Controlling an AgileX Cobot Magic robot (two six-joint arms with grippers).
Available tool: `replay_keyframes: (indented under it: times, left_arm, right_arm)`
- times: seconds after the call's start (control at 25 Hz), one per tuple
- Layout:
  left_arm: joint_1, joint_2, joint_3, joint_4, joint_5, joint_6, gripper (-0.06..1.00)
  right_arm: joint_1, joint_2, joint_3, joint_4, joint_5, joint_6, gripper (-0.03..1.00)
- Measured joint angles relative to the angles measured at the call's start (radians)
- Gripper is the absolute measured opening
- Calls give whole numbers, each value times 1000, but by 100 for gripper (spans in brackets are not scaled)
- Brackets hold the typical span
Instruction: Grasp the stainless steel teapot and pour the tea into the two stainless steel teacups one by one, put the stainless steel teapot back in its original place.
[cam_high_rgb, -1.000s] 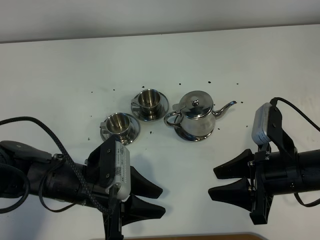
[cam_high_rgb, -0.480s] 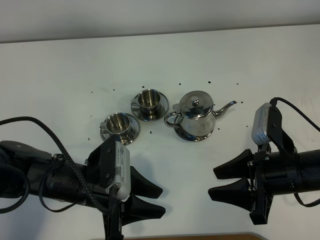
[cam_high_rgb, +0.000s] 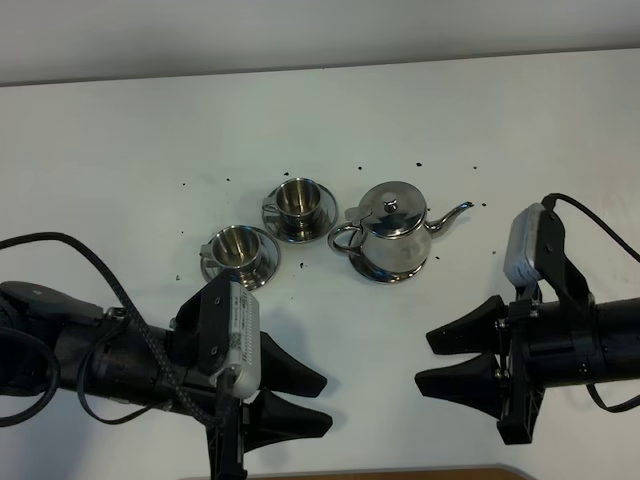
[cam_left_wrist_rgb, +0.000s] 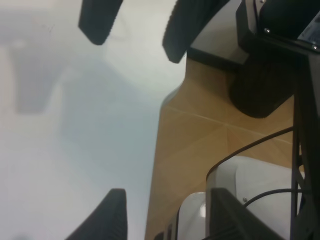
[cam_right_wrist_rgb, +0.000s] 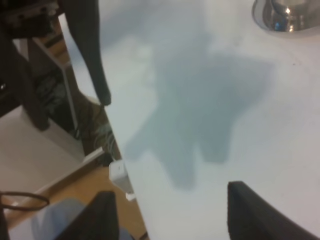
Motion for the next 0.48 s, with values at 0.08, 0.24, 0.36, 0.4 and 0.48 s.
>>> replay_keyframes:
  times: [0.08, 0.24, 0.36, 0.4, 0.48]
  left_arm:
    - [0, 0, 0, -2, 7, 0, 45]
    - [0, 0, 0, -26, 29, 0, 45]
    - [0, -7, 0, -85, 47, -19, 45]
    - [0, -16, -3, -101, 47, -29, 45]
    - [0, -57, -18, -115, 45, -50, 45]
  right_arm:
    - [0, 0, 0, 21, 0, 0, 48]
    - [0, 0, 0, 53, 5, 0, 48]
    - [0, 0, 0, 115, 12, 0, 48]
    - [0, 0, -3, 131, 15, 0, 48]
    - [0, 0, -15, 142, 21, 0, 48]
